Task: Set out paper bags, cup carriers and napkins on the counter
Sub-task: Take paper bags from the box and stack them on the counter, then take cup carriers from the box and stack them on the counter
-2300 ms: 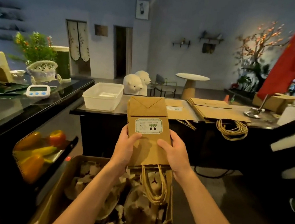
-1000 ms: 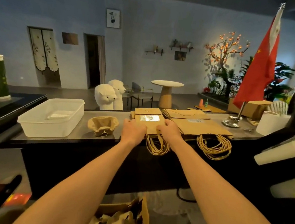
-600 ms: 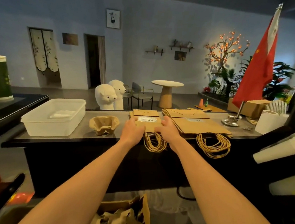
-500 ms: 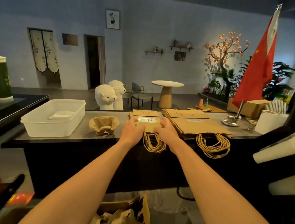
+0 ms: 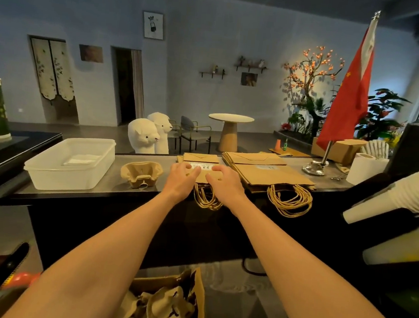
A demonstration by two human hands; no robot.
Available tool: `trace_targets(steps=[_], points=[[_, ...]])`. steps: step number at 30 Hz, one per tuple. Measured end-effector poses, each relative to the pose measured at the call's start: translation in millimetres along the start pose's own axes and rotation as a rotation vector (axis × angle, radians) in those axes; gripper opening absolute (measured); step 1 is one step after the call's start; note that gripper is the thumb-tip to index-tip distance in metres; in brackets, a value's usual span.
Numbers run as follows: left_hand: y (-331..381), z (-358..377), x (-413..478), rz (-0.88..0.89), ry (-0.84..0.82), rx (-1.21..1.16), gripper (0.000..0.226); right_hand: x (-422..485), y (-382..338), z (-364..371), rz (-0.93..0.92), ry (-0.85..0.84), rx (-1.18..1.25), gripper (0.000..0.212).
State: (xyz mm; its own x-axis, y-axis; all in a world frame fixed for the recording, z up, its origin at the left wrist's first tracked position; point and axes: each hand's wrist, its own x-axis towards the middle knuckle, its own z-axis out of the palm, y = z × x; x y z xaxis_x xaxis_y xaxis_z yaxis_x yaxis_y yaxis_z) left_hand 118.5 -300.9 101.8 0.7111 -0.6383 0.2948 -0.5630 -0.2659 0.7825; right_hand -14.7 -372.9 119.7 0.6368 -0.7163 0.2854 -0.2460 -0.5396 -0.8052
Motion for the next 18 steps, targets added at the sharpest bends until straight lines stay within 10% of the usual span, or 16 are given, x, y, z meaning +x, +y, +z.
trace_targets(steps=[10,18], points=[[9,-14,-100,0.182,-0.011,-0.139,0.053,-68,-2,-6,-0.006,0.091,0.452,0.032],[-39,-42,-182,-0.019,0.013,-0.231,0.042,-138,-4,20,-0.003,-0.074,0.490,0.017]])
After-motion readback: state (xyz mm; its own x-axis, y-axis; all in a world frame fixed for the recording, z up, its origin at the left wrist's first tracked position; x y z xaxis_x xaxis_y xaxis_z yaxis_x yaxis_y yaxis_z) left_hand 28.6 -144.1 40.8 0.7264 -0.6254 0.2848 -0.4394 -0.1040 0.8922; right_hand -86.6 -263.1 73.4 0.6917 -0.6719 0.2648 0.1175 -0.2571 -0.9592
